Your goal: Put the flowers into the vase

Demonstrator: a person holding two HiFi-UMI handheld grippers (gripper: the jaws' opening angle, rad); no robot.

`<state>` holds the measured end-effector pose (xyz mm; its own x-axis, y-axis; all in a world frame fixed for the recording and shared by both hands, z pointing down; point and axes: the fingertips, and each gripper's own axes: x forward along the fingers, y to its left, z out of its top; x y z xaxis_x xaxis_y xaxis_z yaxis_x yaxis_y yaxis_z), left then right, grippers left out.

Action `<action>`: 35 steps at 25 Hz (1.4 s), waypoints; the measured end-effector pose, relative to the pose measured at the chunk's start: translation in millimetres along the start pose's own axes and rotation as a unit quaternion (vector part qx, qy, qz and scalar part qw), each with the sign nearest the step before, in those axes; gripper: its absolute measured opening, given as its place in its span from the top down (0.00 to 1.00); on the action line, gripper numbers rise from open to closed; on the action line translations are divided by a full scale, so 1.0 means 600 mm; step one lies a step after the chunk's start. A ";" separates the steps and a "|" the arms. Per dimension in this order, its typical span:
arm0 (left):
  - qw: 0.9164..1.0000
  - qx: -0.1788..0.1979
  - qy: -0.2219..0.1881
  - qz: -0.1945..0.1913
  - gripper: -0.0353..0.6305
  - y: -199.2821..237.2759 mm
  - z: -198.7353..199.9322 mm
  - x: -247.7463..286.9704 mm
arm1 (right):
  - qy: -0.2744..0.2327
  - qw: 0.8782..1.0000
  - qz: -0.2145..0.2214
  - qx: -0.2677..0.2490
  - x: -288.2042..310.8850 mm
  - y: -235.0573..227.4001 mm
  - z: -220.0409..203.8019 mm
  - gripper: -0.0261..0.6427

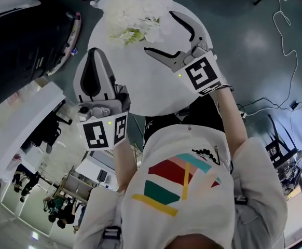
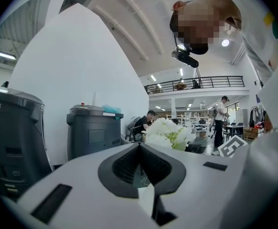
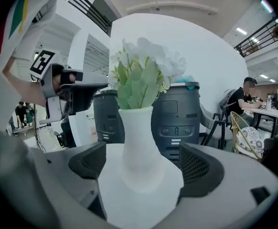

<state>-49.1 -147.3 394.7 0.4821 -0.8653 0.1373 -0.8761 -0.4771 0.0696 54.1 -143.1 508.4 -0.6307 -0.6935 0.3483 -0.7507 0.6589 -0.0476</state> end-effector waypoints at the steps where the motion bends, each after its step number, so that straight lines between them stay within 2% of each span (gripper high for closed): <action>1: 1.000 0.001 -0.003 0.000 0.94 -0.003 0.001 0.000 | 0.002 1.000 0.003 -0.003 -0.007 0.002 -0.002 0.28; 6: 1.000 0.004 -0.027 0.003 0.94 -0.020 0.026 -0.011 | -0.008 1.000 0.010 -0.023 -0.057 0.011 0.022 0.28; 11: 0.996 0.014 -0.082 0.033 0.94 -0.023 0.095 -0.035 | -0.059 0.995 0.004 -0.078 -0.133 0.015 0.116 0.28; 13: 0.993 0.040 -0.103 0.044 0.94 -0.025 0.128 -0.046 | -0.098 0.992 -0.004 -0.081 -0.164 0.013 0.173 0.28; 16: 0.987 0.107 -0.107 0.055 0.94 -0.041 0.164 -0.067 | -0.167 0.982 -0.035 -0.079 -0.197 0.022 0.261 0.28; 17: 0.986 0.114 -0.109 0.055 0.94 -0.049 0.172 -0.073 | -0.177 0.979 -0.041 -0.089 -0.207 0.029 0.282 0.28; 21: 0.987 0.085 -0.128 0.050 0.94 -0.073 0.191 -0.090 | -0.191 0.972 -0.024 -0.137 -0.225 0.071 0.339 0.29; 24: 0.985 0.095 -0.136 0.055 0.94 -0.077 0.207 -0.101 | -0.192 0.963 -0.013 -0.188 -0.221 0.109 0.361 0.30; 25: 0.983 0.098 -0.143 0.059 0.94 -0.076 0.214 -0.102 | -0.200 0.958 -0.011 -0.205 -0.220 0.118 0.371 0.33; 26: 0.982 0.100 -0.149 0.063 0.94 -0.074 0.220 -0.104 | -0.210 0.954 -0.009 -0.214 -0.220 0.125 0.380 0.41; 27: 0.981 0.101 -0.154 0.068 0.94 -0.072 0.224 -0.105 | -0.220 0.952 -0.006 -0.214 -0.222 0.131 0.388 0.57; 28: 0.979 0.102 -0.158 0.074 0.94 -0.069 0.229 -0.108 | -0.229 0.952 0.002 -0.205 -0.224 0.137 0.393 0.84; 29: 0.978 0.103 -0.163 0.079 0.94 -0.065 0.234 -0.111 | -0.235 0.953 0.015 -0.190 -0.226 0.144 0.397 0.94; 33: 0.979 0.102 -0.155 0.083 0.94 -0.054 0.234 -0.120 | -0.212 0.960 0.099 -0.156 -0.217 0.180 0.392 0.94; 35: 0.980 0.099 -0.153 0.083 0.94 -0.048 0.233 -0.125 | -0.205 0.960 0.109 -0.155 -0.206 0.189 0.386 0.94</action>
<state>-59.4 -90.2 244.4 0.3381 -0.9249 -0.1737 -0.9391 -0.3197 -0.1258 1.7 -50.1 243.2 -0.8383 -0.5438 -0.0396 -0.5377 0.8124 0.2257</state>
